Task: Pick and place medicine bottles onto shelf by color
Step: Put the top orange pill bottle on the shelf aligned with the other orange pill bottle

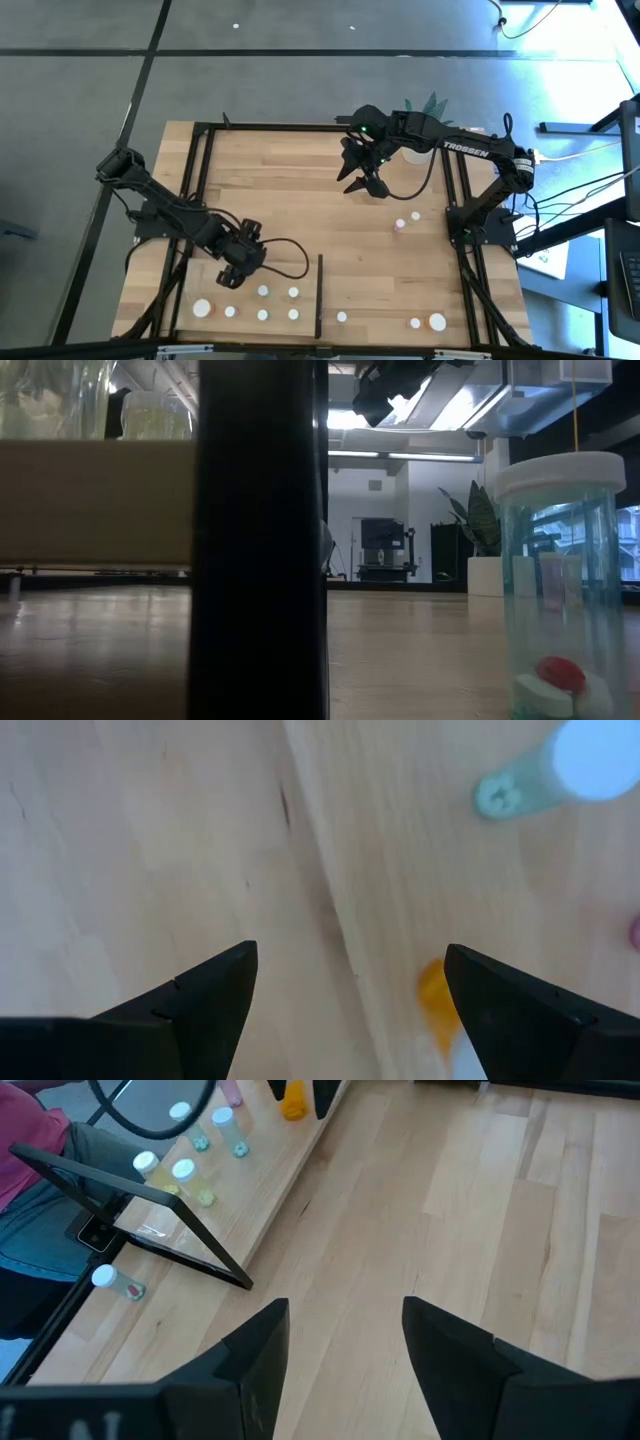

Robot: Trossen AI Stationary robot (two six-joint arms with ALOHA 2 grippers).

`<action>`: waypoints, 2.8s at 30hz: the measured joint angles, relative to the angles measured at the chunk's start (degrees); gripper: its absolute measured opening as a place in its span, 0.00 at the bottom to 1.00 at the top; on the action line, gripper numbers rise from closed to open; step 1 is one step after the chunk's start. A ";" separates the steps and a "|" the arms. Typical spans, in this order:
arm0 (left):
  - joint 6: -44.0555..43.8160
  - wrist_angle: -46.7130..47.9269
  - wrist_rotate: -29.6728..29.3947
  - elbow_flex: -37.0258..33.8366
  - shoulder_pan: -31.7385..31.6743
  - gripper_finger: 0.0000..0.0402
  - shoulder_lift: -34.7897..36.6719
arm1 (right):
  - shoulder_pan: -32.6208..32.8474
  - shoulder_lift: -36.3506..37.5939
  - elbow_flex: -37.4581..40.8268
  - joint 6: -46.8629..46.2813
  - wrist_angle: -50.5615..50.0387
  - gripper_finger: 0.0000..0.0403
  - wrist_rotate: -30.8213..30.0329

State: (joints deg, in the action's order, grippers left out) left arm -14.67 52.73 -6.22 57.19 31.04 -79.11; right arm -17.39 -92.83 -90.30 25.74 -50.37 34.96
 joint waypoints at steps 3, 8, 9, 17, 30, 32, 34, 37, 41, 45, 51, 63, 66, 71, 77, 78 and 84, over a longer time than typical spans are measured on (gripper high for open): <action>-1.45 1.40 0.62 0.00 0.27 0.79 0.00 | 0.02 0.02 0.00 0.00 0.00 0.49 0.00; -3.26 2.20 4.56 0.00 0.29 0.79 0.00 | 0.01 0.01 0.00 0.01 0.00 0.49 0.00; -3.36 2.34 4.87 0.00 0.30 0.79 0.02 | 0.01 0.02 -0.01 0.01 0.00 0.49 0.00; -5.67 4.41 5.79 0.00 1.72 0.79 0.04 | 0.00 0.00 0.00 0.02 0.01 0.49 0.00; -9.27 5.40 6.00 0.00 4.60 0.79 0.04 | 0.00 0.01 -0.01 0.02 0.02 0.49 -0.02; -9.35 5.68 6.89 0.00 4.64 0.79 0.04 | 0.00 0.02 0.00 0.02 0.01 0.49 -0.02; -10.04 5.95 7.52 0.00 4.64 0.79 0.04 | 0.01 0.02 0.00 0.02 0.02 0.49 0.00; -10.91 6.45 8.30 0.00 4.64 0.79 0.04 | 0.02 0.02 0.00 0.02 0.02 0.49 0.00; -11.63 6.47 9.72 0.00 4.53 0.79 0.04 | 0.00 0.01 -0.01 0.02 0.02 0.49 0.00; -10.55 6.54 7.79 0.13 3.85 0.79 0.04 | 0.00 0.00 -0.02 0.02 0.02 0.49 0.00; -5.96 6.38 6.76 1.51 3.09 0.78 0.11 | 0.01 0.00 0.00 0.02 0.02 0.49 -0.01; -6.65 7.30 5.70 1.01 3.62 0.78 0.09 | 0.02 0.00 -0.02 0.02 0.02 0.49 0.02; -7.72 8.66 5.56 1.00 4.05 0.78 0.09 | 0.02 0.00 0.00 0.02 0.02 0.49 0.02; -9.84 9.50 4.59 0.96 4.90 0.78 0.09 | 0.00 0.02 -0.02 0.02 0.02 0.49 0.04; -12.80 9.92 4.55 0.94 6.19 0.79 0.09 | 0.02 0.01 0.00 0.02 0.02 0.49 0.05; -13.40 9.97 4.56 0.94 6.49 0.79 0.09 | 0.02 0.02 0.00 0.02 0.02 0.49 0.07; -15.99 9.94 5.06 0.94 8.01 0.79 0.07 | 0.00 0.02 0.00 0.02 0.02 0.49 0.07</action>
State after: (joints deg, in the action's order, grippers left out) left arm -30.66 62.67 -1.16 58.13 39.05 -79.05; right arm -17.39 -92.82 -90.31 25.76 -50.35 35.03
